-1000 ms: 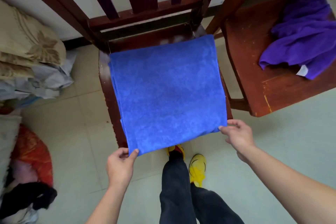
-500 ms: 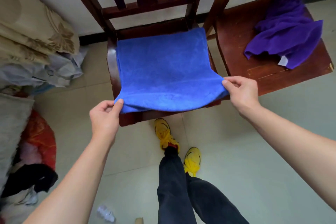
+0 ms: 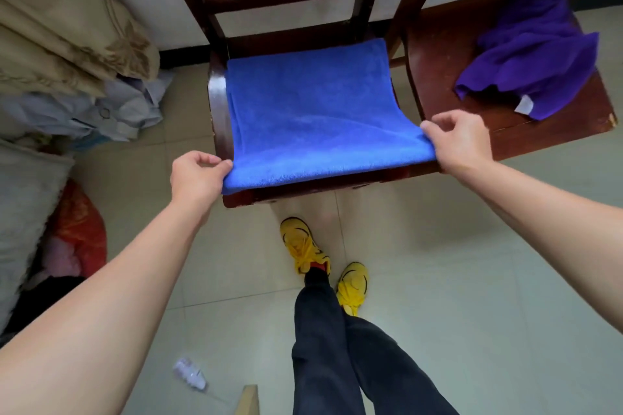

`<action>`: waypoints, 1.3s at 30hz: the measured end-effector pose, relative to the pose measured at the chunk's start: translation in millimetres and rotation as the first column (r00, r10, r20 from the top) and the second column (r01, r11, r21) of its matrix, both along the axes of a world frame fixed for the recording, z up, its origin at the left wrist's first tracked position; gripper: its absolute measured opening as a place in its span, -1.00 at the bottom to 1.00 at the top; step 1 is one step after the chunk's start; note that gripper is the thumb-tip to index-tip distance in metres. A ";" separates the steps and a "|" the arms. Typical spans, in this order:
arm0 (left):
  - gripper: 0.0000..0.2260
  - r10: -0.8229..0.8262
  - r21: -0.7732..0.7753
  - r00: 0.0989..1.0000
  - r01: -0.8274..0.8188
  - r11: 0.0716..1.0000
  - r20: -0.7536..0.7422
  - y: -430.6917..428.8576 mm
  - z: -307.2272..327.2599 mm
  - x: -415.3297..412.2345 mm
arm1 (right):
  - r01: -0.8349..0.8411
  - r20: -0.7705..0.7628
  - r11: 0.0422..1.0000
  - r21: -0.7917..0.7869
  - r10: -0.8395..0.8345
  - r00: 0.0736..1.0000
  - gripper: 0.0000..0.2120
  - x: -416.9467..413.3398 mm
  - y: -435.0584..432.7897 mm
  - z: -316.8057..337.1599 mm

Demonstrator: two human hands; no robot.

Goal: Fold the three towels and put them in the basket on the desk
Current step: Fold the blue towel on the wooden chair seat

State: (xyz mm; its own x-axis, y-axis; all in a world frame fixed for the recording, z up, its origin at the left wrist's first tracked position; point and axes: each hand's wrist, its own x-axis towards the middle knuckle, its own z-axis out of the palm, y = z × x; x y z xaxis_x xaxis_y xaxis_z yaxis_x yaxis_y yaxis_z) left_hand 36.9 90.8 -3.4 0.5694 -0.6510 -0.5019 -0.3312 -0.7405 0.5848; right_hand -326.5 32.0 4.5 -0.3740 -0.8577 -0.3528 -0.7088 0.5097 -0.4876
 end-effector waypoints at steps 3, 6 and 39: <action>-0.82 0.012 0.065 1.000 -0.011 0.998 -0.021 16.5 -6.1 -5.0 | -0.005 0.023 0.992 0.125 0.002 1.000 -0.71 -9.9 21.3 -12.6; -0.83 0.079 0.133 0.992 -0.066 0.989 -0.094 39.5 -23.5 -8.8 | 0.002 0.094 0.971 0.238 -0.025 0.995 -0.69 -16.7 42.0 -30.9; -0.81 0.589 0.263 0.562 -0.556 0.789 -0.581 -171.1 -46.7 28.6 | 0.495 0.653 0.701 0.513 -0.693 0.306 -0.88 39.3 -168.9 -47.9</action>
